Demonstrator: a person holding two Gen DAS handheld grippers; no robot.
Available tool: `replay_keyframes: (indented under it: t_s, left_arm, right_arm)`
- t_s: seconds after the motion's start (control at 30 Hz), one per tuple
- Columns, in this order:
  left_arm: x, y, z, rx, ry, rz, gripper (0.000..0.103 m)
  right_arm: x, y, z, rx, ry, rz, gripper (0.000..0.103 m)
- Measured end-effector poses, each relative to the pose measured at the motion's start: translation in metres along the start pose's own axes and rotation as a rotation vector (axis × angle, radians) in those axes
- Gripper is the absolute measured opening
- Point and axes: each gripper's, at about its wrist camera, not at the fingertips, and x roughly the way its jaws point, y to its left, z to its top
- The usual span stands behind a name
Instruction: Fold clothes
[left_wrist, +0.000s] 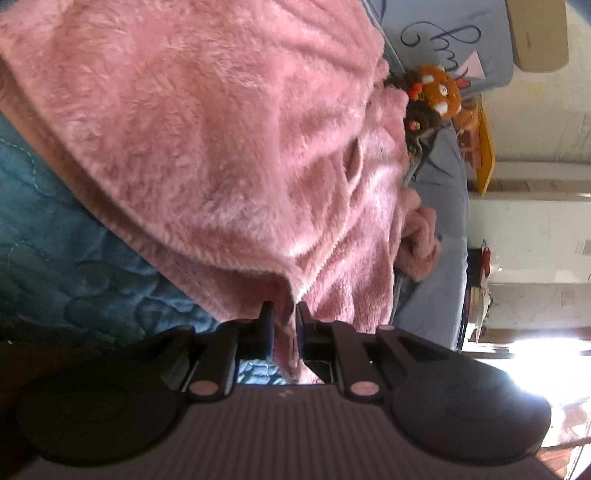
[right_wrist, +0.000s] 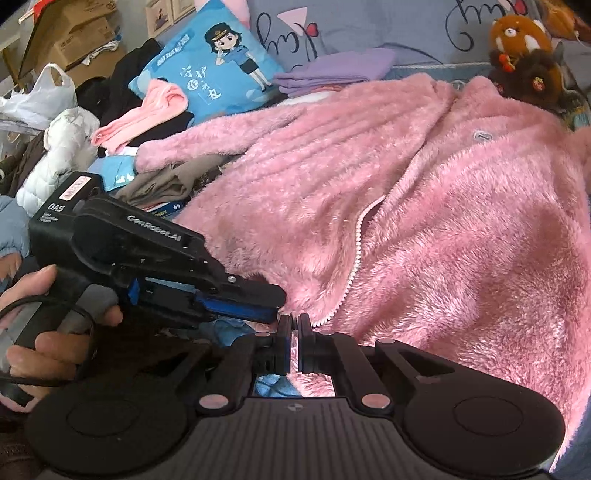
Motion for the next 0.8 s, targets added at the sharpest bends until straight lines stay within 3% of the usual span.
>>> replay_keyframes:
  t_s: [0.17, 0.4, 0.5, 0.8]
  left_arm:
    - [0.012, -0.003, 0.0, 0.02, 0.049, 0.013, 0.011]
    - [0.015, -0.003, 0.002, 0.016, -0.002, 0.06, 0.01]
    - [0.017, -0.003, 0.003, 0.018, -0.005, 0.073, 0.004]
    - [0.011, -0.004, 0.0, 0.013, 0.006, 0.012, 0.003]
  right_arm:
    - [0.004, 0.001, -0.002, -0.01, 0.016, -0.008, 0.004]
    - [0.001, -0.002, -0.004, 0.025, 0.0, -0.027, 0.005]
    - [0.001, -0.002, -0.005, 0.034, -0.01, -0.036, 0.005]
    - [-0.004, 0.001, -0.007, 0.034, -0.043, -0.044, 0.006]
